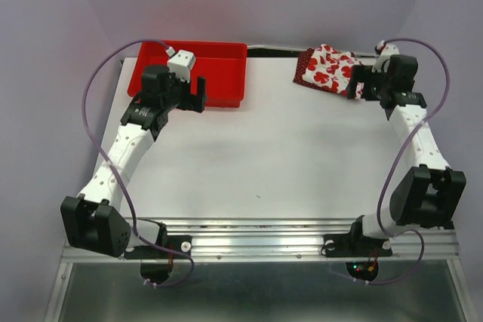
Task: Fold and stack the skirts
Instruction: Neatly place the folded skirt to the corner
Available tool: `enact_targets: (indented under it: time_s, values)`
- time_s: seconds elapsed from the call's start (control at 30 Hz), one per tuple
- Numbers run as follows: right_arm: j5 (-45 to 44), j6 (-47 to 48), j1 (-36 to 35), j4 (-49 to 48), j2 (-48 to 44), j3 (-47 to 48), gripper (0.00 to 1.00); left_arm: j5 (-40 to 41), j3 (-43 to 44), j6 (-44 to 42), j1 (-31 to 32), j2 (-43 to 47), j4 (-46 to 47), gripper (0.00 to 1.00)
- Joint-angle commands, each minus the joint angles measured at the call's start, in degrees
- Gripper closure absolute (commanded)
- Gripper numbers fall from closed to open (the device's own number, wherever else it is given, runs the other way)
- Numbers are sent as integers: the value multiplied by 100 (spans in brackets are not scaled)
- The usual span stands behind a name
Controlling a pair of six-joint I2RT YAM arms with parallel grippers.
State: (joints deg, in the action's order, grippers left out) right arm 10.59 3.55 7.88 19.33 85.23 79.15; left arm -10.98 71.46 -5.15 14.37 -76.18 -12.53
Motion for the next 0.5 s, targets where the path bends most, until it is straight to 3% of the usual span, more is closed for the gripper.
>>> enact_targets:
  time_s: [0.0,0.23,0.47]
  values:
    - [567,-92,-190,528,-664,-1258,0,202,-806,-390,66,630,-109,2]
    - [698,-144,-190,519,-1351,-2306,0,447,-1828,-557,57,1316,67,2]
    - [822,-197,-190,519,-1702,-2642,0,457,-1969,-628,57,1527,23,2]
